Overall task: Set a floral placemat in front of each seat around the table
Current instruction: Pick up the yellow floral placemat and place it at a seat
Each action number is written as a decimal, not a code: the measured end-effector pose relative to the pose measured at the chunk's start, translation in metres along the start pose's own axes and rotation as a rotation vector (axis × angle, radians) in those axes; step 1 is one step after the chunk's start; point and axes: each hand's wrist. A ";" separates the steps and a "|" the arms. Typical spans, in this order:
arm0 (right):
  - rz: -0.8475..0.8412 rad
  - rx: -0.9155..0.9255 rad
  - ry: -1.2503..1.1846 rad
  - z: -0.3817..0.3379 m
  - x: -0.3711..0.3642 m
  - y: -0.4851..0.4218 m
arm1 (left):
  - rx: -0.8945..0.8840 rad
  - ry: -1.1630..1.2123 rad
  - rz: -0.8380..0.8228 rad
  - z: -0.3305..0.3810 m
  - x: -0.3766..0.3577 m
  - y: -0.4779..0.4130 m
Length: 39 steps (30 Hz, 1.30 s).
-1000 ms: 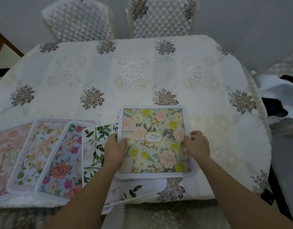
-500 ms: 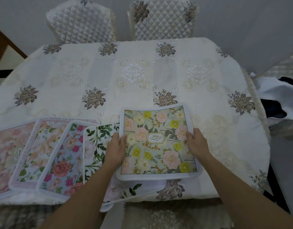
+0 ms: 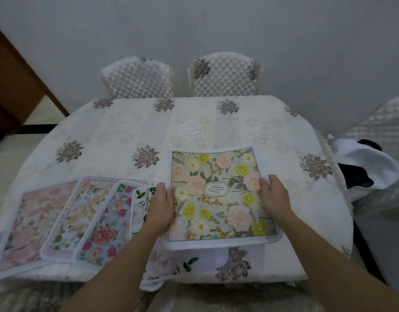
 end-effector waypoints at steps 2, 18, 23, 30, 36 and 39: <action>0.020 0.028 -0.004 -0.015 0.013 0.003 | -0.034 0.009 0.018 0.010 0.010 0.005; 0.421 -0.191 -0.043 0.010 0.138 0.117 | -0.331 0.052 -0.286 0.085 -0.058 0.064; 0.582 -0.369 -0.028 0.043 0.198 0.181 | -0.467 0.013 -0.448 0.124 -0.118 0.105; 0.813 -0.532 -0.026 0.093 0.269 0.260 | -0.578 -0.022 -0.641 0.173 -0.200 0.178; 0.908 -0.589 -0.053 0.146 0.324 0.301 | -0.646 -0.049 -0.711 0.206 -0.264 0.240; 0.914 -0.588 -0.066 0.179 0.356 0.306 | -0.642 -0.051 -0.721 0.223 -0.301 0.264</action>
Point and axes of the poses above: each hand's wrist, its own y-axis away from the middle knuckle, its own x-axis out of the back of the hand, z = x × y, and after that the axes turned 10 degrees about x, right-handed
